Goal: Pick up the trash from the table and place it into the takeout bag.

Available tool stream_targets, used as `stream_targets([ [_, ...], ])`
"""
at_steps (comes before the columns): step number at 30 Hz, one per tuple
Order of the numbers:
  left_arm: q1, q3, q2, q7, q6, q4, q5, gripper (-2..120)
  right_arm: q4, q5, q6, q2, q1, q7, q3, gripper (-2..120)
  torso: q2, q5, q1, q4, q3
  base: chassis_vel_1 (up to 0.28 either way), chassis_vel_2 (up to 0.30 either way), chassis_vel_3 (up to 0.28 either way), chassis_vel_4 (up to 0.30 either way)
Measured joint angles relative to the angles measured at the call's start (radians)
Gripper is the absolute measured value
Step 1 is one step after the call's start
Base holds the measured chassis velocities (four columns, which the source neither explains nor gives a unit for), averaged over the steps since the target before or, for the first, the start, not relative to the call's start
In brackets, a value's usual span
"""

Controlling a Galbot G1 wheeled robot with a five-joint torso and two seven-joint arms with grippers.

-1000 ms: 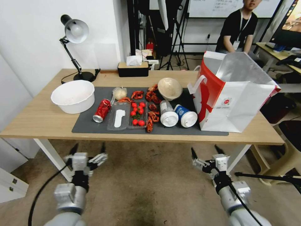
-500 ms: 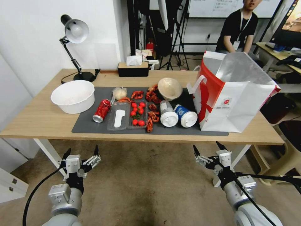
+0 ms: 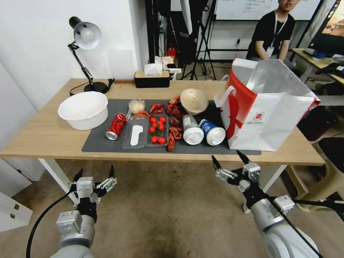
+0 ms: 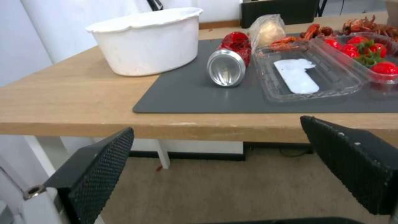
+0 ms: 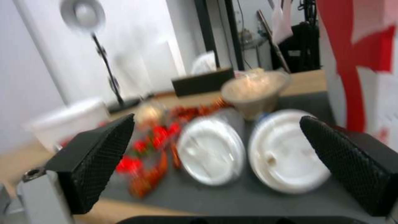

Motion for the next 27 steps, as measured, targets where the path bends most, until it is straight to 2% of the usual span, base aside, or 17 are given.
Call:
stream_targets([
  [1,-0.014,0.009,0.009,0.000,0.004,0.001,0.000,100,0.005,0.036,-0.001,-0.009,0.009,0.010,-0.001,100,0.000,0.0001,0.000,0.0000,0.000,0.000,0.000,0.000,0.000],
  [3,-0.049,0.034,0.035,0.001,0.021,0.014,-0.004,100,0.024,0.096,-0.020,-0.027,0.018,0.037,0.001,100,0.000,-0.0005,0.000,-0.0017,0.000,0.000,0.000,0.000,0.000],
  [8,-0.070,0.052,0.057,0.002,0.032,0.027,-0.014,100,0.028,0.113,-0.042,-0.057,0.067,0.075,-0.006,100,0.000,-0.0003,0.000,-0.0014,0.000,0.000,0.000,0.000,0.000],
  [11,-0.066,0.051,0.058,0.002,0.032,0.025,-0.015,100,-0.011,0.097,-0.052,-0.102,0.156,0.109,-0.037,100,0.000,0.0000,0.000,-0.0003,0.000,0.000,0.000,0.000,0.000],
  [22,-0.054,0.043,0.049,0.002,0.032,0.012,-0.011,100,-0.106,0.035,-0.056,-0.158,0.285,0.163,-0.123,100,0.000,-0.0001,0.000,-0.0007,0.000,0.000,0.000,0.000,0.000],
  [27,-0.042,0.039,0.040,0.001,0.031,0.011,0.000,100,-0.146,-0.043,-0.127,-0.164,0.338,0.259,-0.164,100,0.000,0.0000,0.000,-0.0007,0.000,0.000,0.000,0.000,0.000],
])
